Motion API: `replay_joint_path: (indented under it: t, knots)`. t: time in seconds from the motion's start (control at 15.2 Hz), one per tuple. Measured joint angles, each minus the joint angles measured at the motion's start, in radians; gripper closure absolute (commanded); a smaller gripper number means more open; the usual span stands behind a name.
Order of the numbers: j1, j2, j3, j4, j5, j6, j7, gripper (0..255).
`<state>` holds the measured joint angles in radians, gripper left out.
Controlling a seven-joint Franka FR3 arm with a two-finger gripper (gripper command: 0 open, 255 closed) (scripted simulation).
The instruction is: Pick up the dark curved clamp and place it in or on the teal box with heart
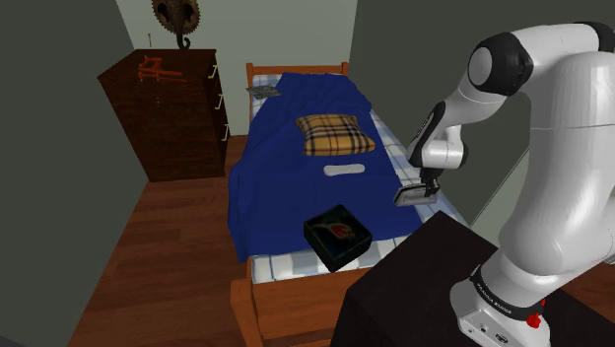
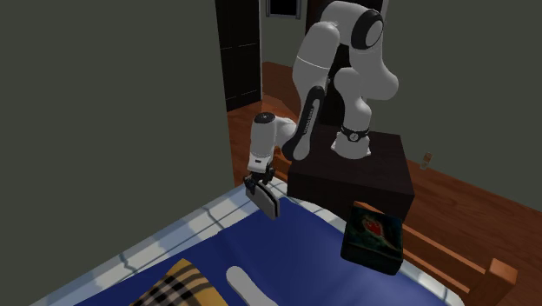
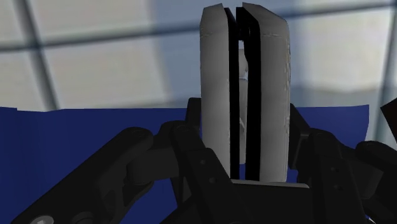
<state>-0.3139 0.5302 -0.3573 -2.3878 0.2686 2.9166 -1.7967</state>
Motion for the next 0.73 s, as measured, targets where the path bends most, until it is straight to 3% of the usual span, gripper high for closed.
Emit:
replay_joint_path:
  t: [0.73]
  knots:
    - [0.11, -0.156, -0.135, -0.045, -0.098, -0.116, 0.061, 255]
